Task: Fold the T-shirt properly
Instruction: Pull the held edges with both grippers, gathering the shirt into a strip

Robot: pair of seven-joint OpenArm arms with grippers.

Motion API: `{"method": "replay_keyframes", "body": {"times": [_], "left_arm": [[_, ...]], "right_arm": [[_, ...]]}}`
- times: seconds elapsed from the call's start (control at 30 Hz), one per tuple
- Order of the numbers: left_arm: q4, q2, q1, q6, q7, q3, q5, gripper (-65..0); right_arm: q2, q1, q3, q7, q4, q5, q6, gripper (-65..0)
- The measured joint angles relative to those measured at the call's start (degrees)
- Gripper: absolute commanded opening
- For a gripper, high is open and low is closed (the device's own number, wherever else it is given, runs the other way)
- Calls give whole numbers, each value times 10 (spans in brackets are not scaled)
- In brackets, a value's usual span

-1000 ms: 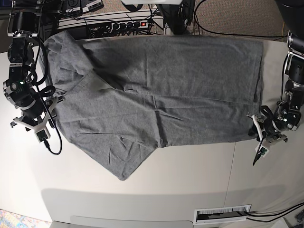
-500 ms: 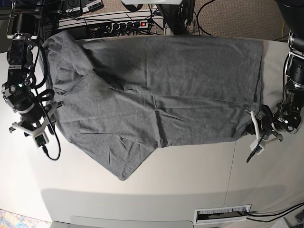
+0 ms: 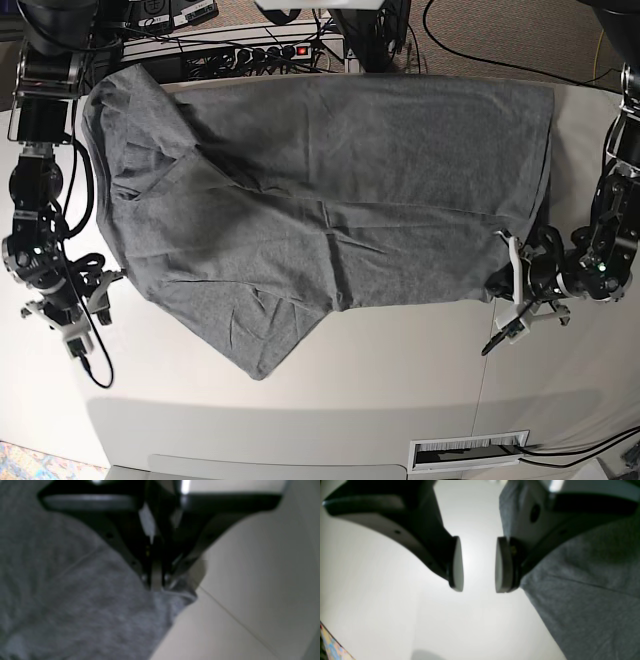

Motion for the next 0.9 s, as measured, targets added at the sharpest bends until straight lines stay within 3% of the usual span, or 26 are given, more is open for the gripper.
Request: {"method": "replay_keyframes", "body": {"times": [0.2, 0.47, 0.63, 0.9], "left_arm": [[67, -5, 58, 0, 32, 0, 0, -650], [146, -67, 152, 1, 29, 0, 2, -650], [151, -75, 179, 2, 16, 0, 21, -650], [151, -76, 196, 2, 16, 0, 21, -650]], "right_arm": [[0, 68, -63, 7, -61, 0, 1, -373], [-2, 112, -72, 62, -148, -4, 24, -372], [-34, 110, -71, 92, -215, -12, 50, -371], [-76, 110, -71, 196, -293, -150, 53, -371]]}}
